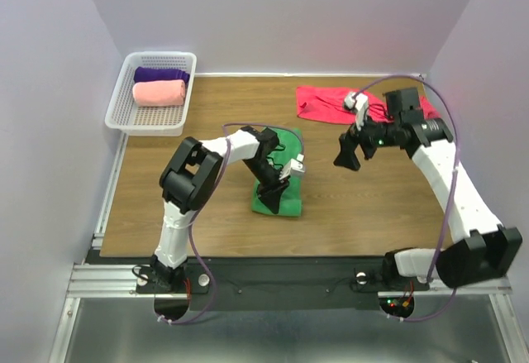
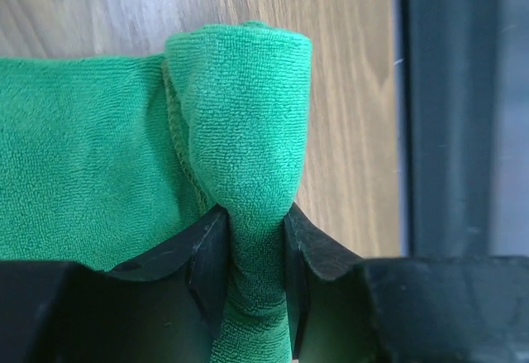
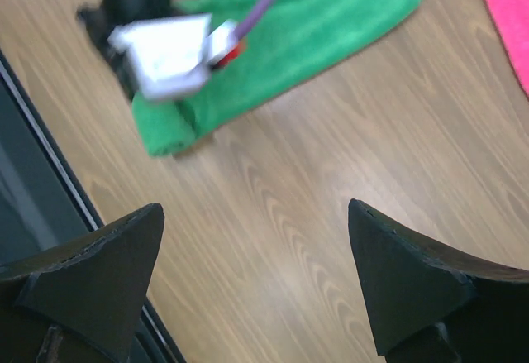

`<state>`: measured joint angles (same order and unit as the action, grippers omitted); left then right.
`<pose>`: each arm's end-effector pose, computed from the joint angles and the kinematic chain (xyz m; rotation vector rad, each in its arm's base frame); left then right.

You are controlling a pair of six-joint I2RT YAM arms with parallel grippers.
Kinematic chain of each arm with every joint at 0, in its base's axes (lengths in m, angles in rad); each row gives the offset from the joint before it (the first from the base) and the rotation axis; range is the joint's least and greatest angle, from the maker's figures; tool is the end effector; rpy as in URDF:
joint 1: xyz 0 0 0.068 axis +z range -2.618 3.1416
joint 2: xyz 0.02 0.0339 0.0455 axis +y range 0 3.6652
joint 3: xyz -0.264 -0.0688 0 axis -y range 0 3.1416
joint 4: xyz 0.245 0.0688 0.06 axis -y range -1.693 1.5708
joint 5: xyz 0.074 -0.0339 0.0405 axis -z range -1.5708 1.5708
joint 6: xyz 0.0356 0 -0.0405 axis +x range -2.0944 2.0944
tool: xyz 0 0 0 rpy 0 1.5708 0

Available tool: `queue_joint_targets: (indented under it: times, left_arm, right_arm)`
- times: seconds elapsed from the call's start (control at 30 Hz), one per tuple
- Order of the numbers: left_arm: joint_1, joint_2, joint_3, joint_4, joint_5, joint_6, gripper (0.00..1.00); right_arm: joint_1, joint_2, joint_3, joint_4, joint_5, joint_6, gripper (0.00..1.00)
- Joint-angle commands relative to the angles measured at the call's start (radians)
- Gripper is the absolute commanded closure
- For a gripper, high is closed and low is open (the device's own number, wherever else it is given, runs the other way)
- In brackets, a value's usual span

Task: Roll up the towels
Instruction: Roll the towel

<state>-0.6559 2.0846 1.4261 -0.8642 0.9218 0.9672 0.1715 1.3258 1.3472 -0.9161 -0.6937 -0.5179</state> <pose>0.2877 -0.2572 0.1455 1.9528 1.8094 -1.2960 0.2553 0.0673 0.3558 -1.0452 2.0520 0.6750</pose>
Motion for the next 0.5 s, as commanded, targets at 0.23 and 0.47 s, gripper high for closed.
queue_joint_targets:
  times: [0.23, 0.47]
  left_arm:
    - [0.114, 0.336, 0.256, -0.237, -0.074, 0.136, 0.57]
    - [0.118, 0.373, 0.306, -0.219, -0.097, 0.102, 0.57]
  right_arm:
    - [0.445, -0.154, -0.264, 0.159, 0.382, -0.108, 0.03]
    - [0.743, 0.050, -0.243, 0.371, 0.615, -0.004, 0.07]
